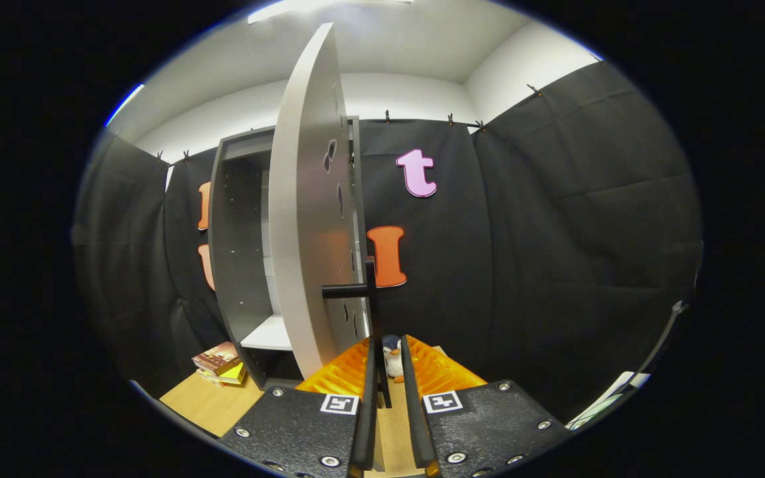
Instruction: Open the shoe cabinet door, grab the shoes and put them into the shoe cabinet, then close the shoe cabinet door.
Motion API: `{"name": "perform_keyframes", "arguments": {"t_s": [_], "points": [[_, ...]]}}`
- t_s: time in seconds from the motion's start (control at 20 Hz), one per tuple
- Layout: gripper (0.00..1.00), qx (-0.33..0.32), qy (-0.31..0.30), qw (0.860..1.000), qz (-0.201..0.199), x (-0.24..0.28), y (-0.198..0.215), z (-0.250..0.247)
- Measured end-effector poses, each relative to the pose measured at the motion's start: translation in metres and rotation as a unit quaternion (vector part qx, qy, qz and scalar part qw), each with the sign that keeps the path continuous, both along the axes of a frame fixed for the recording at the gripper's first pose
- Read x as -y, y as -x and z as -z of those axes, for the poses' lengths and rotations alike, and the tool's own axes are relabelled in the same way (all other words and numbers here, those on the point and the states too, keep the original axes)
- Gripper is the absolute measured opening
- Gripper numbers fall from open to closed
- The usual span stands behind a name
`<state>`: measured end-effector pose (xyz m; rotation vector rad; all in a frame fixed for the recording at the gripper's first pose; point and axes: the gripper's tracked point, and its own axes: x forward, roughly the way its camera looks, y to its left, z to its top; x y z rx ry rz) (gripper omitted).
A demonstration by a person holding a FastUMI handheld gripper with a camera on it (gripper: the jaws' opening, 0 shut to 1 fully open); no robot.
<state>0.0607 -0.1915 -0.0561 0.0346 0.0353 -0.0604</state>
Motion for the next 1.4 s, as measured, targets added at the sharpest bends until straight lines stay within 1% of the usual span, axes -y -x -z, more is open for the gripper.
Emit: {"name": "perform_keyframes", "arguments": {"t_s": [0.35,0.6,0.8,1.1,1.4], "points": [[0.22,-0.004,0.010,1.000,-0.012,0.015,0.000,0.000],[0.22,-0.007,0.015,1.000,-0.001,0.031,0.008,0.000],[0.23,-0.011,0.023,1.000,-0.002,0.028,0.010,0.008],[0.24,-0.002,0.030,1.000,-0.003,0.028,0.018,-0.004],[0.33,0.006,0.029,1.000,0.007,0.029,0.032,-0.014]]}}
